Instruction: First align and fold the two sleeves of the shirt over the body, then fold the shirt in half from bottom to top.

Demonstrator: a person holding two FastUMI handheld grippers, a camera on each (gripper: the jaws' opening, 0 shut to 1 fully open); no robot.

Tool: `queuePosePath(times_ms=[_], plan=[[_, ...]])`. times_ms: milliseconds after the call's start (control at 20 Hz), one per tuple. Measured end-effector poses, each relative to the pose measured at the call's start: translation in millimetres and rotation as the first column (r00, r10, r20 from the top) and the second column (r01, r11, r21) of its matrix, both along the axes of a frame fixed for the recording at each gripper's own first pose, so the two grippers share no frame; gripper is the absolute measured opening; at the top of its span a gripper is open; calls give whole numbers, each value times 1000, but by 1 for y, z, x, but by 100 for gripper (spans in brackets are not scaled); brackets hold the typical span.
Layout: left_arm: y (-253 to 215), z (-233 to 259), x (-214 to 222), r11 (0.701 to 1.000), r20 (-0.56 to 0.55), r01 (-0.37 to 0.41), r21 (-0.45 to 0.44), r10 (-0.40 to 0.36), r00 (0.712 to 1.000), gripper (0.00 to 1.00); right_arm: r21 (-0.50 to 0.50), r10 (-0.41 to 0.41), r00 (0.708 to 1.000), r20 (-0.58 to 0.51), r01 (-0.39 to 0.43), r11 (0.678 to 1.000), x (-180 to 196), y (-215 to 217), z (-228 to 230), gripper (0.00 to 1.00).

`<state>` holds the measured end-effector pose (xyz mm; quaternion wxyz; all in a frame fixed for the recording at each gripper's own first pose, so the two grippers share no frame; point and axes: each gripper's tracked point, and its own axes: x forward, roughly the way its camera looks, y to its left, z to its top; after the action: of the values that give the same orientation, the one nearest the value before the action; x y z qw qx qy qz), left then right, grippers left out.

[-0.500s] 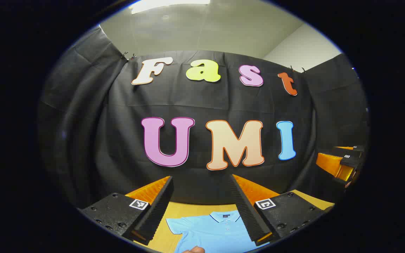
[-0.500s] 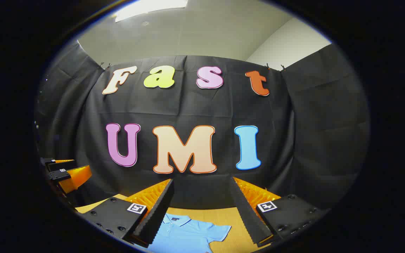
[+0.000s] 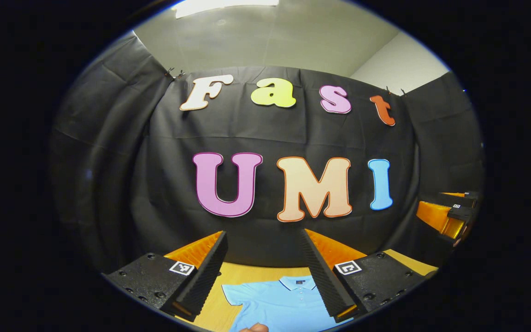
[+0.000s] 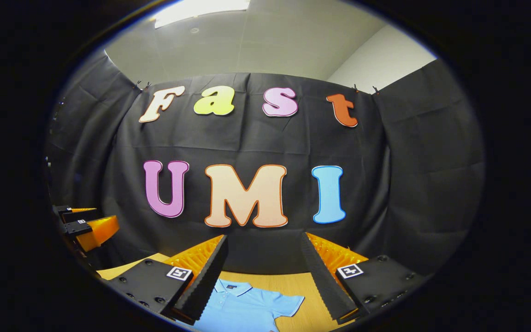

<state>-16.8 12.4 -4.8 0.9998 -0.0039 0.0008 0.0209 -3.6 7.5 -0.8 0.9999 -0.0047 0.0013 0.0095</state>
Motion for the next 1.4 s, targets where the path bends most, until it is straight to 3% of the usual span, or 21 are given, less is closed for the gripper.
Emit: queuePosePath(times_ms=[450,700,900,1100,1400], plan=[[10,-1,1,1000,13,8,5,-8,1000,94,-7,-14,1000,-3,14,1000,4,6,-6,98],[18,0,6,996,41,82,20,-82,996,94,0,-75,997,-10,75,997,15,8,-15,98],[20,-6,10,990,32,141,-25,-140,990,94,-14,-101,995,-9,101,995,33,1,-27,96],[20,-13,18,995,2,98,-34,-98,995,94,-76,-100,991,-95,92,993,65,-28,-71,98],[11,-28,19,1000,-56,19,13,-18,998,94,-67,-64,962,-266,47,997,102,-65,-164,99]])
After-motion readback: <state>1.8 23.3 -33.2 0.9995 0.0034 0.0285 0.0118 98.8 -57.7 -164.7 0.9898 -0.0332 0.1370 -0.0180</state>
